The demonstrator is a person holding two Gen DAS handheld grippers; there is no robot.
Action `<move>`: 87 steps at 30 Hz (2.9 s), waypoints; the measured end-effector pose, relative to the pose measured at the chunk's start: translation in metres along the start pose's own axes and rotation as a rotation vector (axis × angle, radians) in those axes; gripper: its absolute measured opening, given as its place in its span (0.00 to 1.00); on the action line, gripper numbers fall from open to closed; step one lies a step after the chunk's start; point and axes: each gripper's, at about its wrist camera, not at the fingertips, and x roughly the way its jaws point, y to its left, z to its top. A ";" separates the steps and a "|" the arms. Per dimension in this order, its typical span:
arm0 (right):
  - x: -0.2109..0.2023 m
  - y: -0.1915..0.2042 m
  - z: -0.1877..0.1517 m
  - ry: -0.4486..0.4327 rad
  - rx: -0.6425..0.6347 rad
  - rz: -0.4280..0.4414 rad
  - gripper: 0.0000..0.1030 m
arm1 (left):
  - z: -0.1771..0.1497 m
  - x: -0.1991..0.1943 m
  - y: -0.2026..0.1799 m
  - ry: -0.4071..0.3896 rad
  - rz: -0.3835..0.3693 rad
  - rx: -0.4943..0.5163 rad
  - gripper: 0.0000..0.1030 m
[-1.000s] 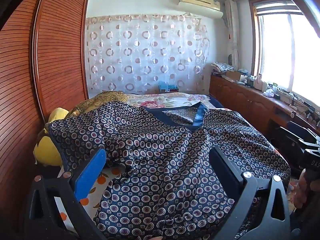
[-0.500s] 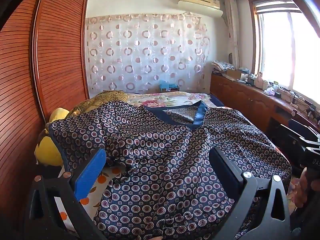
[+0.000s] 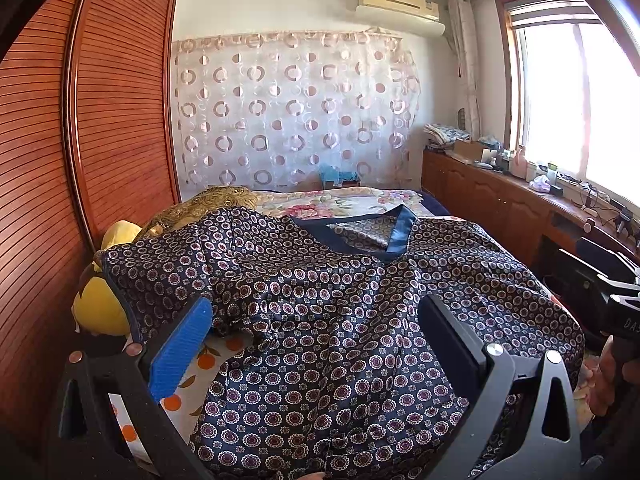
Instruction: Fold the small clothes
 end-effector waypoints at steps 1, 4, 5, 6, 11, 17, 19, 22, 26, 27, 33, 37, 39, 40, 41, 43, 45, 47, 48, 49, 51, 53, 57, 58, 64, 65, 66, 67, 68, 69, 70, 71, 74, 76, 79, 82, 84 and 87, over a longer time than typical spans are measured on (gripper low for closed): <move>0.000 0.000 0.000 0.000 0.000 -0.001 1.00 | 0.000 -0.001 -0.001 -0.003 0.001 0.002 1.00; 0.000 0.000 0.000 0.000 0.000 -0.001 1.00 | 0.000 -0.003 -0.002 -0.007 0.002 0.005 1.00; 0.000 0.000 0.000 0.000 0.000 -0.001 1.00 | 0.000 -0.003 -0.002 -0.008 0.003 0.006 1.00; 0.000 0.000 0.000 0.000 0.000 -0.002 1.00 | 0.000 -0.004 -0.002 -0.009 0.003 0.006 1.00; 0.001 0.000 0.000 0.000 0.001 0.000 1.00 | 0.000 -0.005 -0.004 -0.014 0.005 0.009 1.00; 0.002 -0.001 0.000 -0.002 0.004 -0.001 1.00 | 0.000 -0.005 -0.004 -0.015 0.006 0.010 1.00; 0.002 -0.001 0.000 -0.003 0.005 0.000 1.00 | 0.000 -0.005 -0.005 -0.016 0.006 0.011 1.00; 0.002 -0.001 0.000 -0.004 0.005 0.001 1.00 | 0.000 -0.006 -0.005 -0.018 0.007 0.012 1.00; 0.002 0.001 -0.002 -0.006 0.006 0.000 1.00 | 0.000 -0.006 -0.005 -0.019 0.006 0.012 1.00; 0.002 0.001 -0.002 -0.006 0.006 0.001 1.00 | 0.000 -0.006 -0.006 -0.019 0.006 0.012 1.00; 0.003 0.001 -0.002 -0.006 0.006 0.002 1.00 | 0.001 -0.007 -0.006 -0.022 0.008 0.013 1.00; 0.003 0.001 -0.002 -0.007 0.008 0.003 1.00 | 0.001 -0.007 -0.006 -0.022 0.007 0.013 1.00; 0.003 0.001 -0.002 -0.008 0.008 0.003 1.00 | 0.001 -0.007 -0.006 -0.022 0.008 0.013 1.00; 0.003 0.001 -0.001 -0.008 0.008 0.004 1.00 | 0.000 -0.007 -0.006 -0.022 0.007 0.013 1.00; 0.003 0.001 -0.002 -0.009 0.008 0.004 1.00 | 0.000 -0.007 -0.007 -0.022 0.008 0.013 1.00; 0.003 0.001 -0.002 -0.011 0.008 0.004 1.00 | 0.000 -0.007 -0.007 -0.022 0.008 0.014 1.00; 0.004 0.001 -0.002 -0.012 0.008 0.005 1.00 | 0.001 -0.007 -0.006 -0.022 0.008 0.013 1.00; 0.003 0.002 -0.002 -0.012 0.008 0.006 1.00 | 0.000 -0.007 -0.007 -0.022 0.008 0.013 1.00; 0.004 0.002 -0.002 -0.013 0.008 0.006 1.00 | 0.000 -0.007 -0.007 -0.022 0.008 0.013 1.00; 0.004 0.002 -0.001 -0.013 0.009 0.006 1.00 | 0.000 -0.007 -0.007 -0.022 0.007 0.014 1.00; 0.004 0.002 -0.001 -0.014 0.010 0.008 1.00 | 0.000 -0.007 -0.007 -0.023 0.008 0.014 1.00; 0.004 0.002 -0.001 -0.014 0.009 0.008 1.00 | 0.000 -0.007 -0.007 -0.022 0.008 0.014 1.00; 0.004 0.002 -0.001 -0.014 0.010 0.009 1.00 | 0.000 -0.007 -0.007 -0.022 0.006 0.013 1.00; 0.004 0.002 -0.001 -0.014 0.010 0.009 1.00 | 0.000 -0.007 -0.007 -0.021 0.006 0.013 1.00; 0.010 0.003 -0.002 -0.007 0.007 0.017 1.00 | 0.001 -0.003 -0.004 -0.001 0.011 0.012 1.00; 0.012 0.003 -0.003 -0.008 0.007 0.017 1.00 | 0.000 -0.001 -0.002 0.006 0.013 0.009 1.00; 0.014 0.004 -0.004 -0.008 0.007 0.016 1.00 | -0.002 0.001 0.000 0.014 0.015 0.005 1.00; 0.017 0.005 -0.004 -0.007 0.007 0.014 1.00 | -0.002 0.003 0.002 0.020 0.018 0.004 1.00; 0.020 0.005 -0.005 -0.005 0.007 0.016 1.00 | -0.003 0.005 0.005 0.025 0.023 0.001 1.00; 0.021 0.007 -0.006 -0.005 0.007 0.020 1.00 | -0.004 0.006 0.007 0.028 0.027 -0.001 1.00; 0.023 0.008 -0.006 -0.005 0.006 0.024 1.00 | -0.005 0.008 0.011 0.034 0.032 -0.003 1.00; 0.025 0.009 -0.007 -0.005 0.005 0.026 1.00 | -0.006 0.010 0.014 0.038 0.036 -0.007 1.00; 0.032 0.013 -0.008 -0.007 -0.006 0.032 1.00 | -0.011 0.016 0.025 0.052 0.050 -0.018 1.00; 0.038 0.017 -0.009 -0.004 -0.014 0.045 1.00 | -0.014 0.021 0.033 0.063 0.058 -0.027 1.00; 0.049 0.023 -0.007 -0.009 -0.038 0.049 1.00 | -0.017 0.027 0.042 0.079 0.068 -0.028 1.00; 0.059 0.025 -0.005 -0.001 -0.044 0.084 1.00 | -0.018 0.031 0.053 0.086 0.082 -0.033 1.00; 0.067 0.029 -0.004 0.011 -0.056 0.090 1.00 | -0.020 0.034 0.062 0.094 0.092 -0.038 1.00; 0.078 0.032 -0.002 0.031 -0.069 0.121 1.00 | -0.022 0.038 0.074 0.107 0.097 -0.048 1.00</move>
